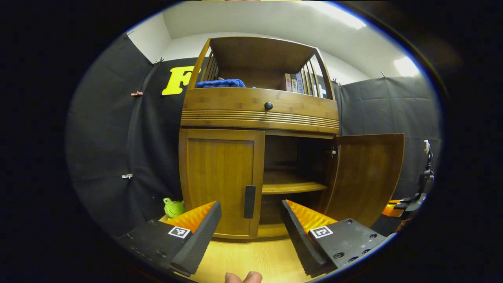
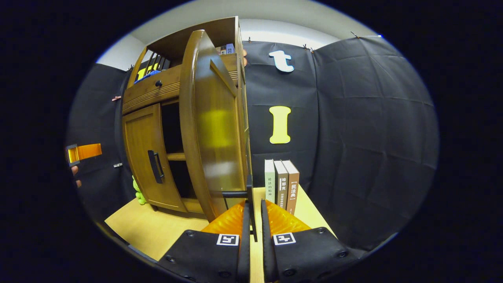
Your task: Open the right door of the double-door shoe cabinet with the right hand, and open the left door with the left hand.
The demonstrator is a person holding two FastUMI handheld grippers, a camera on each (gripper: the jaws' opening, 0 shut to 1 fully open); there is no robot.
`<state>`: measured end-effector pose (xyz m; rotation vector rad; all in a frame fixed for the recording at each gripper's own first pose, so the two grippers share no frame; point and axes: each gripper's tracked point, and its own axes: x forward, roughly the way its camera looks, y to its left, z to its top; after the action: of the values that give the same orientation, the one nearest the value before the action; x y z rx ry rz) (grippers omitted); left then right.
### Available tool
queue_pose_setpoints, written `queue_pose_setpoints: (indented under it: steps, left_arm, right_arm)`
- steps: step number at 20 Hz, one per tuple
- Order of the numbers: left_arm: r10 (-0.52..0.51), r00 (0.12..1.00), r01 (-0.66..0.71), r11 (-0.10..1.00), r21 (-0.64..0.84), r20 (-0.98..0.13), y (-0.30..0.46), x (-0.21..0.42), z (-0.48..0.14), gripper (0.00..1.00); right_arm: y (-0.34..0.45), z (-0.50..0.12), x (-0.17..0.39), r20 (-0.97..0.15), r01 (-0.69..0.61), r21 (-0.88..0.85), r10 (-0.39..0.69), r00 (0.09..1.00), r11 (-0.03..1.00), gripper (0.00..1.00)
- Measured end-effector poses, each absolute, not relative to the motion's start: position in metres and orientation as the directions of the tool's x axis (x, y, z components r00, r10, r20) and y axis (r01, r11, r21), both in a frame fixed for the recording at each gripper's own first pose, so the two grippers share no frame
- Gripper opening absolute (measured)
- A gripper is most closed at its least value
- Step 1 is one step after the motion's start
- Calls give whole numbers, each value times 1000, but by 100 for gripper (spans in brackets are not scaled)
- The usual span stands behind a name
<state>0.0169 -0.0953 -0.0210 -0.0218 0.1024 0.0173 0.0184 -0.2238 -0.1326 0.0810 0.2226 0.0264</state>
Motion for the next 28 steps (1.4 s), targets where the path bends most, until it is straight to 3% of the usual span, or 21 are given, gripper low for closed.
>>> queue_pose_setpoints:
  steps: [5,6,7,11,14,18,23,28]
  left_arm:
    - [20,994,-21,1000,-9,-109,-102,37,-29,92]
    - [20,994,-20,1000,-2,-105,-103,40,-29,92]
    - [20,995,-19,1000,3,-100,-104,46,-30,92]
    - [27,995,-28,1000,-3,-93,-104,73,-37,92]
    - [39,993,-39,999,2,-108,-102,101,-51,92]
    - [58,991,-53,998,41,-122,-96,143,-75,95]
    - [77,985,-66,995,78,-153,-88,196,-116,92]
    - [103,970,-89,993,73,-219,-81,225,-152,69]
  right_arm:
    - [-230,-131,14,-227,-13,44,23,974,999,17]
    - [-234,-128,14,-227,7,35,1,974,999,25]
    - [-242,-127,11,-220,37,24,-31,975,999,19]
    - [-290,-99,-14,-115,208,-99,-219,969,973,63]
    - [-301,-74,-24,-6,230,-153,-233,972,961,95]
    - [-298,-76,-33,-50,217,-86,-221,974,972,98]
    - [-297,-68,-35,-27,210,-69,-212,977,975,98]
    - [-316,-69,-30,-38,241,-60,-243,969,969,97]
